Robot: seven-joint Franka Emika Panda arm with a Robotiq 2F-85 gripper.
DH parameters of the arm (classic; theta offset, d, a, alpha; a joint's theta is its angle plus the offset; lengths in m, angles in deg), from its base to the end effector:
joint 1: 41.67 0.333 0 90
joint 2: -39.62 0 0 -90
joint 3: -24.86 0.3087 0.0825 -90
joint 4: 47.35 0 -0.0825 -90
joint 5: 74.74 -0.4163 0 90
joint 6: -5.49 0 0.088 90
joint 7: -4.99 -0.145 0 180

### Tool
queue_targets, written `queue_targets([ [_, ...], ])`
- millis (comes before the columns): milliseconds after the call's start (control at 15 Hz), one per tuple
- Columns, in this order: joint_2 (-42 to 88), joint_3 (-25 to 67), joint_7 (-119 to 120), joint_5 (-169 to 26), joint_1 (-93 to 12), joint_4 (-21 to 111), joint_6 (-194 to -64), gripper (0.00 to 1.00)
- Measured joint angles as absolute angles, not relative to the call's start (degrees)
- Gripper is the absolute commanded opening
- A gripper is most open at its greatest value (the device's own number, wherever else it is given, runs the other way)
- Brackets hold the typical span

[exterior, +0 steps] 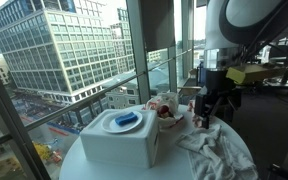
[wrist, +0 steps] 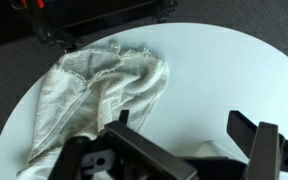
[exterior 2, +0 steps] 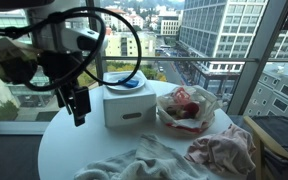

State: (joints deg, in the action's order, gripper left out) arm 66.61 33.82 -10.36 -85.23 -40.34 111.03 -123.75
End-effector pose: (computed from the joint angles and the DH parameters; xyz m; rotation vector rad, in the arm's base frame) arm 0.3770 0.0687 0.2822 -3.0621 0.3465 0.0800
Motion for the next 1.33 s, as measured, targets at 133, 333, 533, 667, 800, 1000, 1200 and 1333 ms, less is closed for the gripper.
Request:
queue_targets([
  [133,59.54,34.67,-12.35,-82.67,-40.54,110.46,-130.15,1.0],
  [333,48.91,34.75,-16.28,-76.97,-41.46,108.88,-138.8,1.0],
  [533,39.07,33.66,-21.65,-69.66,-42.33,105.95,-143.44,1.0],
  [667,33.39,31.93,-22.54,-67.88,-41.98,103.49,-143.7,1.0],
  [800,28.8,30.51,-21.74,-68.18,-41.11,101.32,-143.52,1.0],
  [1000,26.41,30.38,-18.12,-71.83,-40.16,99.49,-142.01,1.0],
  [1200,26.36,29.8,-17.74,-72.44,-39.51,99.27,-141.71,1.0],
  [1333,26.28,29.53,-16.59,-74.64,-39.42,99.35,-141.94,1.0],
])
